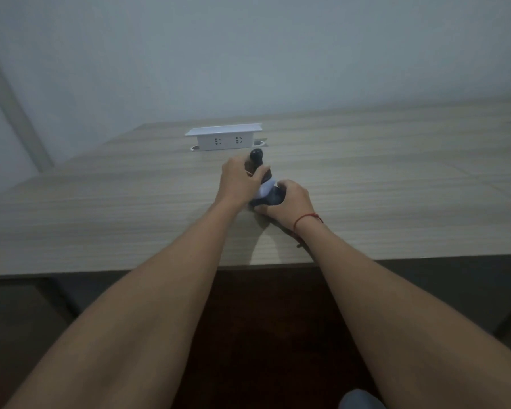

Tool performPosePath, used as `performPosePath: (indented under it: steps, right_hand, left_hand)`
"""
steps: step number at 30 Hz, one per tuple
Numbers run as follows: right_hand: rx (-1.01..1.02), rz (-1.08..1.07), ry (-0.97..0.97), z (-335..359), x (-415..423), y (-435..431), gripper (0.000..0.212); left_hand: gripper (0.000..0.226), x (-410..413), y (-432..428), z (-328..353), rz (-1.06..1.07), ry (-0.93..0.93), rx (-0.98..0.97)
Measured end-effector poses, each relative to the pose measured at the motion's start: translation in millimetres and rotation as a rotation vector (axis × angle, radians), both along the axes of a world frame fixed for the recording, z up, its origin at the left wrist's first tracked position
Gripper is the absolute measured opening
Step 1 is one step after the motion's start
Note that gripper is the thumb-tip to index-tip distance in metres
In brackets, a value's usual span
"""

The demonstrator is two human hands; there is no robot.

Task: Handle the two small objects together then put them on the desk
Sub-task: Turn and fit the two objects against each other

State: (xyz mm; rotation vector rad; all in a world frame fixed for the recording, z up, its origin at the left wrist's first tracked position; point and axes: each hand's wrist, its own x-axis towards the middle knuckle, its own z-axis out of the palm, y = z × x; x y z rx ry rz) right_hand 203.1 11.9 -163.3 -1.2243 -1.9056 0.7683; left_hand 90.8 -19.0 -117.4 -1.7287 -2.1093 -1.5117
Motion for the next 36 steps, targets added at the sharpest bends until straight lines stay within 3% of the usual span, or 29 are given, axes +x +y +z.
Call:
performPosePath:
  steps: [4, 9, 14, 17, 20, 25, 30, 34, 36]
  right_hand:
    - [0.022, -0.012, -0.017, 0, 1, -2, 0.060]
    - [0.022, 0.004, -0.019, 0, 2, -1, 0.057]
    - [0.034, 0.012, -0.015, 2, 3, -5, 0.056]
    - [0.016, 0.019, 0.007, 1, 2, -4, 0.055]
    - [0.014, 0.015, 0.011, 1, 1, -3, 0.049]
    - [0.045, 0.015, -0.005, 3, 3, -5, 0.055]
    - [0.040, 0.013, -0.002, 4, 5, -6, 0.054]
    - [0.041, 0.034, 0.018, 4, 7, -8, 0.059]
    - [0.037, 0.018, 0.018, 4, 6, -8, 0.059]
  left_hand:
    - [0.022, -7, -1, -8, 0.129, 0.068, -0.083]
    - [0.029, 1, -1, -3, 0.013, -0.054, 0.008]
    - [0.027, -9, -3, -14, 0.219, 0.037, -0.116]
    - [0.025, -14, -5, -11, 0.087, -0.112, 0.022]
    - [0.023, -5, -11, -16, 0.034, -0.135, 0.098]
    - [0.026, -17, -8, -20, 0.182, -0.098, -0.035]
    - [0.025, -14, -8, -7, 0.032, -0.167, 0.071]
    - [0.028, -19, -4, -22, 0.200, -0.146, -0.100]
    - [0.026, -20, -5, -22, 0.172, -0.147, -0.065]
